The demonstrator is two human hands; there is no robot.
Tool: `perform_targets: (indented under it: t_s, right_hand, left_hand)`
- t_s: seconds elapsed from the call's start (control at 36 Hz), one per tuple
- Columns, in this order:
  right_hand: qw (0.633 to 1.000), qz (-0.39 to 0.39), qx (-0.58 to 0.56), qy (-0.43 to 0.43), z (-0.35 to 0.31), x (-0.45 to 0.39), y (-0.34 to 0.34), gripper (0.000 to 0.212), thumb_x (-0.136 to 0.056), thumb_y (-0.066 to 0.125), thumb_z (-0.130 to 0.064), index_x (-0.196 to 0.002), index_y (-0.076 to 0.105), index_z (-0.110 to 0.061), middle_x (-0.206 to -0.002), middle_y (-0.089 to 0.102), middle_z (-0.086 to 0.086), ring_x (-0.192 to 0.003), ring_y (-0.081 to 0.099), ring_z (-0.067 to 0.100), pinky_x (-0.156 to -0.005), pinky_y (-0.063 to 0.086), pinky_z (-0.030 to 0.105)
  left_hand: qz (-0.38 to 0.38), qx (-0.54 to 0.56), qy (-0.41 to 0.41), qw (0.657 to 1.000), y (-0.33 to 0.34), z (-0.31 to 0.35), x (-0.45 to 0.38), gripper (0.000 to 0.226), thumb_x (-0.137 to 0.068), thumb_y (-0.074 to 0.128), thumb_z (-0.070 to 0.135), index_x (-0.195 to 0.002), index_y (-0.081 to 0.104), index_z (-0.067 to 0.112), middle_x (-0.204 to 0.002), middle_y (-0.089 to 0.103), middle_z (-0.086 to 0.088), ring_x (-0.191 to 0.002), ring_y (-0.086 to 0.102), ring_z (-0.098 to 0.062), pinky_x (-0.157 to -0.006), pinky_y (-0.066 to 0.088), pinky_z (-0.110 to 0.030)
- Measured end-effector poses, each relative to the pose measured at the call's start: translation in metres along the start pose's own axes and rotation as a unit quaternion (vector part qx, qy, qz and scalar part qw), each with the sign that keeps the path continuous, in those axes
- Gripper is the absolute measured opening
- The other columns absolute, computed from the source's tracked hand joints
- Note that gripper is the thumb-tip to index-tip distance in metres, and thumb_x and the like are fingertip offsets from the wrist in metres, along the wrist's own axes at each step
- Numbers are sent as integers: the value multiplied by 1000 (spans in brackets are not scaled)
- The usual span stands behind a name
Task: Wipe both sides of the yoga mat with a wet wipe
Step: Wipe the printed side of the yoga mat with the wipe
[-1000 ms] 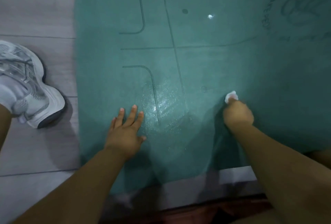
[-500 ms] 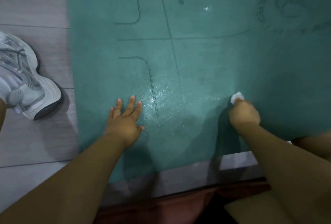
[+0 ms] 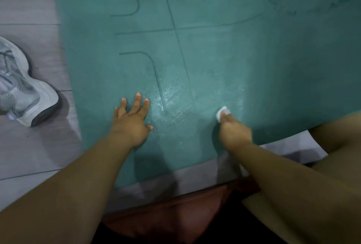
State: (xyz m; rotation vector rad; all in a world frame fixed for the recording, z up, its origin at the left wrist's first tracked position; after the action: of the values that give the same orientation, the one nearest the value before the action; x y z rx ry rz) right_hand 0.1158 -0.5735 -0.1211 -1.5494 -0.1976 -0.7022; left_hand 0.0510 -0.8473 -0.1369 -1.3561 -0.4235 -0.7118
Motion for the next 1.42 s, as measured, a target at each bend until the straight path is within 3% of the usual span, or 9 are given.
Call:
perform_targets:
  t_s: [0.14, 0.28, 0.42, 0.47, 0.67, 0.81, 0.97, 1.19, 1.42]
  right_hand:
    - [959, -15, -127, 254, 37, 6, 6, 40, -98, 31, -13, -137, 32, -2, -130, 51, 18, -117, 51, 34, -91, 42, 38]
    - [997, -70, -5, 15, -40, 49, 38, 54, -95, 31, -7, -145, 14, 1, -139, 40, 22, -108, 57, 33, -80, 42, 35]
    - [929, -137, 140, -315, -57, 71, 26, 55, -97, 33, -12, -149, 13, -10, -150, 30, 8, -120, 50, 31, -87, 42, 38]
    - [931, -111, 162, -306, -37, 64, 14, 52, -98, 35, -14, -148, 21, -16, -147, 35, 8, -120, 50, 30, -88, 43, 36]
    - [993, -29, -35, 112, 33, 28, -3, 31, -84, 43, -4, -111, 57, -14, -113, 59, 14, -105, 58, 32, -82, 46, 34]
    - [994, -37, -38, -93, -52, 56, 18, 25, -87, 42, -7, -110, 52, -11, -115, 56, 12, -103, 58, 32, -82, 46, 34]
    - [897, -85, 87, -424, -117, 81, 31, 30, -91, 43, -13, -120, 47, -21, -126, 47, 4, -111, 52, 27, -78, 41, 33]
    - [997, 34, -65, -37, -57, 3, -9, 33, -90, 42, -5, -123, 44, -7, -129, 35, 17, -102, 57, 36, -81, 45, 38]
    - [946, -65, 18, -317, -158, 91, 36, 30, -89, 43, -5, -119, 41, -11, -122, 44, 13, -100, 57, 34, -70, 38, 33]
  left_hand:
    - [-4, -3, 1, 1000, 2, 1, 2, 79, -96, 42, 46, -148, -15, 32, -153, -30, 9, -141, -22, -35, -117, -7, -44]
    - [-8, -9, 0, 1000, 1, 3, 4, 77, -97, 39, 46, -148, -16, 29, -153, -30, 8, -141, -23, -34, -117, -7, -43]
    - [-8, -37, 11, 999, 6, -5, 13, 80, -96, 39, 52, -149, -16, 28, -153, -29, 8, -143, -19, -31, -119, 1, -43]
    - [-10, -49, 13, 999, 9, -14, 22, 83, -94, 43, 53, -149, -14, 29, -154, -27, 10, -144, -15, -30, -119, 5, -43]
    - [-5, -45, -46, 998, 17, -49, 55, 81, -91, 46, 55, -149, -8, 36, -155, -24, 11, -144, -7, -32, -115, 19, -48]
    - [18, 0, -113, 993, 21, -55, 70, 77, -88, 46, 61, -147, 0, 45, -156, -16, -5, -139, 3, -41, -112, 24, -48]
    - [23, 56, -188, 980, 21, -66, 83, 82, -85, 54, 60, -148, 6, 42, -145, 7, -19, -124, 27, -41, -107, 30, -44]
    - [17, 72, -190, 979, 19, -80, 91, 84, -86, 62, 47, -150, 13, 25, -130, 29, -21, -118, 40, -40, -101, 37, -43]
    - [6, 127, -181, 975, 17, -84, 95, 86, -79, 74, 34, -147, 22, 24, -126, 34, -21, -112, 47, -42, -99, 42, -43]
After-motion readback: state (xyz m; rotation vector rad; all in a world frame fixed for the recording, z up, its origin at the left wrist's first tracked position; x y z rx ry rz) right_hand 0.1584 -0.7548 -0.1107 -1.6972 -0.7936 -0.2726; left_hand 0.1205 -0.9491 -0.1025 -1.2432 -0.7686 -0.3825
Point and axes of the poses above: each hand's wrist, its own x-axis away from the middle knuckle, its own y-axis out of the palm, z = x × y, the point moved 4 cm from there along -x, towards the middle knuckle
